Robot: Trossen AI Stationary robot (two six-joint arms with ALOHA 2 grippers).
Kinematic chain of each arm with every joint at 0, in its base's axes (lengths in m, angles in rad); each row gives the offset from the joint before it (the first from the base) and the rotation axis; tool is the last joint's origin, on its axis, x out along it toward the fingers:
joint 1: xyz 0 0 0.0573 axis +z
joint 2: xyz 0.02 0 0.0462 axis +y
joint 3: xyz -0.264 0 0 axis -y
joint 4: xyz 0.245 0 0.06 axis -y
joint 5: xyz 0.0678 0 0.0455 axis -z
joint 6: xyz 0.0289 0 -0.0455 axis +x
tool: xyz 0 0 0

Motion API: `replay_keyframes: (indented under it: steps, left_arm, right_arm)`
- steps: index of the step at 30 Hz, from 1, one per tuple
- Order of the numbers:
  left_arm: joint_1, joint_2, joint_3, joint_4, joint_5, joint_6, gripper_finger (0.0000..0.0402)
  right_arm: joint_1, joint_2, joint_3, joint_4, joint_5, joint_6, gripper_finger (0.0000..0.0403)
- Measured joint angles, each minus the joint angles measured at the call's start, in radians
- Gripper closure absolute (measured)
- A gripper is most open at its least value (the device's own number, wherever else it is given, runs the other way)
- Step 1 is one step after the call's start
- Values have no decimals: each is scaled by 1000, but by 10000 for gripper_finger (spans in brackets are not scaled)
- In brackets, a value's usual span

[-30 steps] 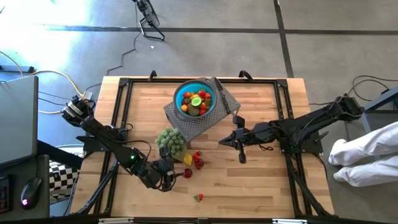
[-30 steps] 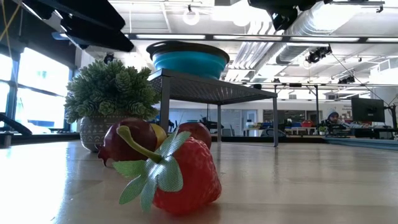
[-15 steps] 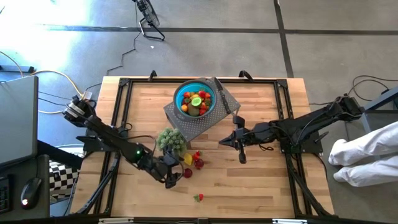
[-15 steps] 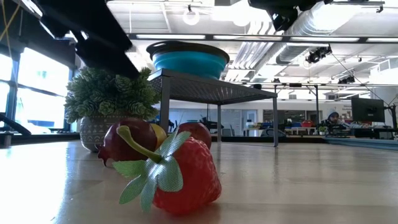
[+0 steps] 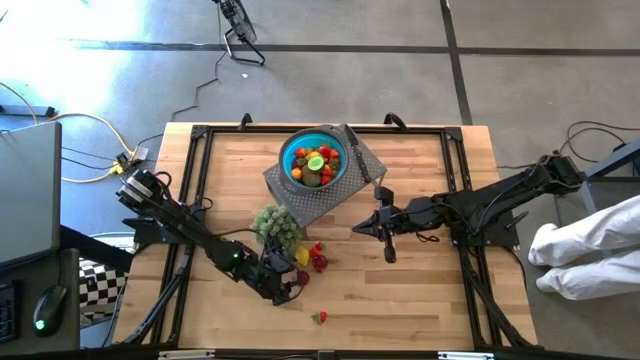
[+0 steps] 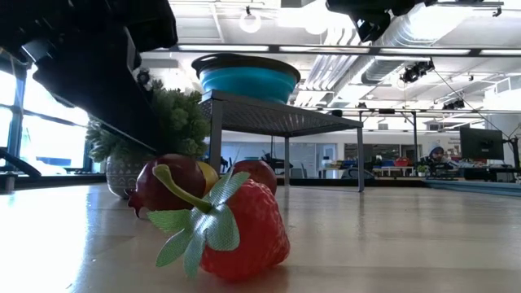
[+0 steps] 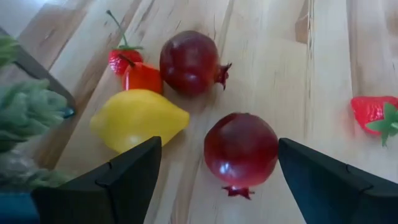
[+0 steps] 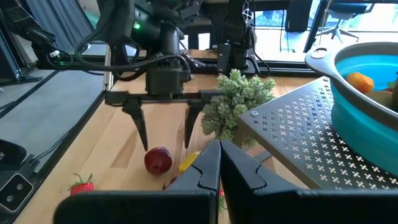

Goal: Pick & Place Fruit
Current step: Put the pomegranate into the blue strainer bowl on the shelf

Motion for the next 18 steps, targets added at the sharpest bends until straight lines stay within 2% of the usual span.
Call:
replay_keyframes:
  steps: [18]
  left_arm:
    - [0, 97, 0, 126, 23, 0, 87]
  right_arm:
    - [0, 0, 0, -2, -1, 0, 400]
